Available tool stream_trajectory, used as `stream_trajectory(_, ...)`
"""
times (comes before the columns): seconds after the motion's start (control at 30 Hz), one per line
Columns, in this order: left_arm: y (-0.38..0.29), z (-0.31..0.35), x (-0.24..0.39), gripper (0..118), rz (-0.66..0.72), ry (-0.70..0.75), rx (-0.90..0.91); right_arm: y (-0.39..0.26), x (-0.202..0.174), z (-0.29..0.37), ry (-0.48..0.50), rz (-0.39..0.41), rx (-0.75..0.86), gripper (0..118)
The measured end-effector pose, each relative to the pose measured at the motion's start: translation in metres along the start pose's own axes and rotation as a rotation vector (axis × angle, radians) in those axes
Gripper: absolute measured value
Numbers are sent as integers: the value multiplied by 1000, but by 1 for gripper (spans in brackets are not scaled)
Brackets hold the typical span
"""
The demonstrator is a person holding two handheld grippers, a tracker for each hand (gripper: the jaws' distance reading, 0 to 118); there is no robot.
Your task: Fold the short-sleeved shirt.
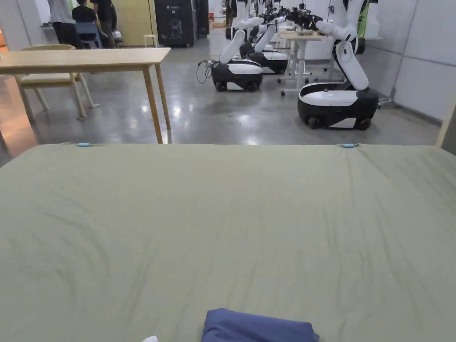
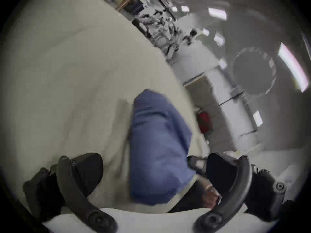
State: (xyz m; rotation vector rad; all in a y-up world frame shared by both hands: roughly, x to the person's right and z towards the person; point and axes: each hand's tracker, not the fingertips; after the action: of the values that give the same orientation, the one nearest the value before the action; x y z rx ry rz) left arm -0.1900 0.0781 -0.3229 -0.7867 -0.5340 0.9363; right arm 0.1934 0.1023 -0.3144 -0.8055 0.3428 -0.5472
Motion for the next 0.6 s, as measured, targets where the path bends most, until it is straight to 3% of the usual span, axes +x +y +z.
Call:
stream_trajectory(0.07,-12,-4,-8,118,2,-143,161,1,2,7,-7,31,10,13)
stream_trajectory(0.17,-7,-30,-13,118,106,-184,82,-1,0,5,-7,87,-2,13)
stream_trajectory(0.23,-4,-46,4,118,89,-140,15,-4,-5,4,13,107,16,13)
stream_trajectory(0.27,3,-52,8,110,77,-126,-28,-4,-8,4,12,112,26,13)
stream_trajectory(0.3,5,-57,9,57,92,-73,-51,-5,-11,6,11,114,42,13)
stream_trajectory(0.33,6,-60,7,28,100,21,-61,-5,-13,8,18,114,54,13)
stream_trajectory(0.47,20,-26,20,28,68,61,-19,-2,-29,21,0,169,81,13)
stream_trajectory(0.6,65,58,-4,28,7,138,26,0,-51,21,-21,248,72,13)
